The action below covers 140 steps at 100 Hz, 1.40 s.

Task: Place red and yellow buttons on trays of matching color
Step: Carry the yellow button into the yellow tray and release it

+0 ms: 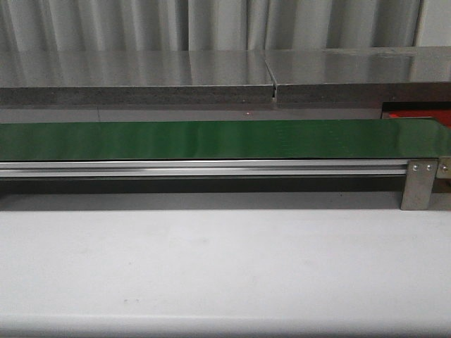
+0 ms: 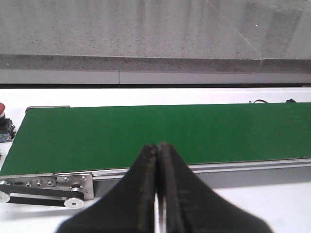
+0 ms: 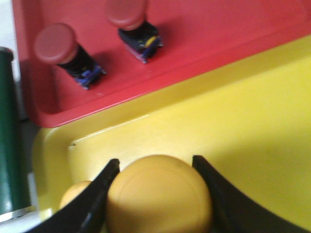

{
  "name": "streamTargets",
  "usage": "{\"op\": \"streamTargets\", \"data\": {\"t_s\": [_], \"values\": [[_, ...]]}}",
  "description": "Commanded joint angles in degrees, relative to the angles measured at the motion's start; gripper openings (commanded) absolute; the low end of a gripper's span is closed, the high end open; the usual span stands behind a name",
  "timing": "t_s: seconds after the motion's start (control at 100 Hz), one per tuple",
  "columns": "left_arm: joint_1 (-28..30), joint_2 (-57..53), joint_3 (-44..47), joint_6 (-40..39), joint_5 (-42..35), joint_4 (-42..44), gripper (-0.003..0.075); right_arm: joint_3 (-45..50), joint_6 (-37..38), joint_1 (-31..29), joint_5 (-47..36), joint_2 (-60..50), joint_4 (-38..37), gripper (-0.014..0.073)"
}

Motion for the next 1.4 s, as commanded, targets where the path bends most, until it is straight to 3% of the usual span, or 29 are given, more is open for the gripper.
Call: {"op": "streamTargets", "data": {"t_s": [0.0, 0.78, 1.2, 1.29, 1.39], "values": [[-0.4, 0.2, -1.6, 0.1, -4.0, -1.3, -0.0019, -0.3, -0.1, -0.8, -5.4, -2.7, 1.4, 0.0134], [-0.4, 0.2, -1.6, 0.1, -4.0, -1.3, -0.0019, 0.1, -0.7, 4.4, -17.3, 8.2, 1.7, 0.0134], [-0.4, 0.2, -1.6, 0.1, -4.0, -1.3, -0.0019, 0.1, -0.7, 4.4, -16.0, 11.2, 1.7, 0.0137], [-0.4, 0.2, -1.6, 0.1, -4.0, -1.3, -0.0019, 0.1, -1.1, 4.4, -15.6, 11.2, 1.7, 0.0194], [-0.4, 0.2, -1.6, 0.1, -4.0, -1.3, -0.0019, 0.1, -1.2, 4.4, -15.5, 11.0, 1.7, 0.0351]]}}
